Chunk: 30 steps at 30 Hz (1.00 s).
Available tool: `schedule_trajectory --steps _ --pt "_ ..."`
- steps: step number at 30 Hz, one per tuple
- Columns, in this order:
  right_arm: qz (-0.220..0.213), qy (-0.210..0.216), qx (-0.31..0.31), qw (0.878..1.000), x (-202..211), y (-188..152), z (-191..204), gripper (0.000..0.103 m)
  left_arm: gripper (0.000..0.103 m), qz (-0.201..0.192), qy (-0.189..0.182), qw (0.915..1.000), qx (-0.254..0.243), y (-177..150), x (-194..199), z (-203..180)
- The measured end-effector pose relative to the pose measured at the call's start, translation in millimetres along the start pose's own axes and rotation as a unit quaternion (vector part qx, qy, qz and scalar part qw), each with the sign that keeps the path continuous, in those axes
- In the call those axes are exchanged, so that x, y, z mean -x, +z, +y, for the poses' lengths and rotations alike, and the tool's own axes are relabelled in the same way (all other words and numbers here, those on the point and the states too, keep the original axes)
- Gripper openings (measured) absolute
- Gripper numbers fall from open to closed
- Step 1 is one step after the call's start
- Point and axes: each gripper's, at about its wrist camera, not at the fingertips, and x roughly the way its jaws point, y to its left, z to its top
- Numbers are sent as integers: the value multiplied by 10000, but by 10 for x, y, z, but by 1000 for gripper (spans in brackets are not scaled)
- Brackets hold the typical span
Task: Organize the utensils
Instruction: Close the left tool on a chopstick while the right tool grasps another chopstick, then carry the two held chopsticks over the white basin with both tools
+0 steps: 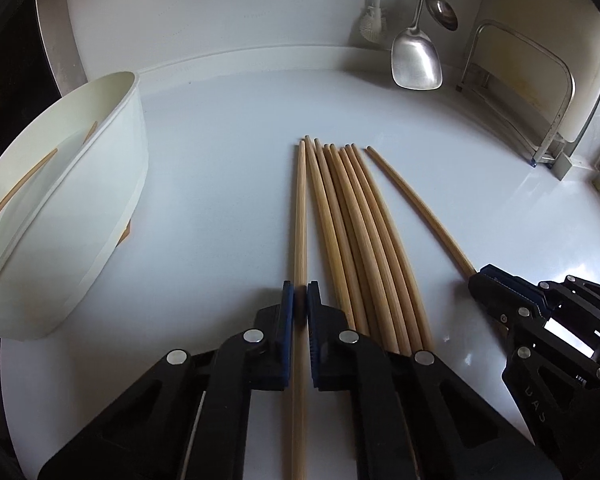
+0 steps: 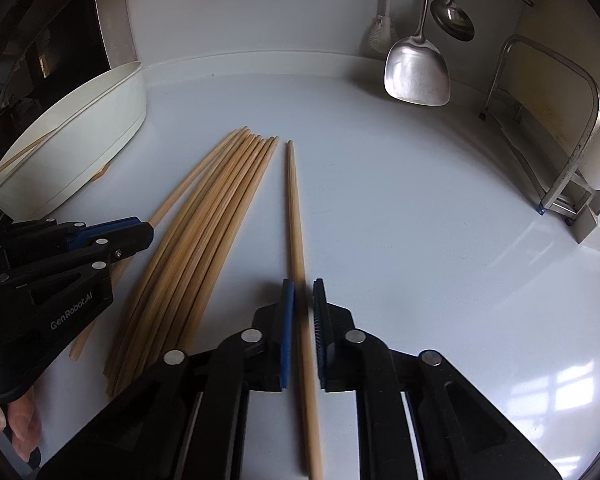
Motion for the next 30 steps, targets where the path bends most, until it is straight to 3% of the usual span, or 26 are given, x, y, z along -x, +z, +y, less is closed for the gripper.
schedule_trajectory --steps 8,18,23,30 --pt "127 238 -538 9982 54 5 -133 6 7 249 -228 9994 68 27 42 67" --pt "102 366 -929 9950 501 229 -88 6 7 -1 -468 9989 -87 350 591 151" --pt "-3 490 -852 9952 761 452 198 6 7 -216 -362 9991 -90 506 944 450" --pt "-116 871 -664 9939 951 840 814 6 8 -342 135 9991 209 596 1294 1298"
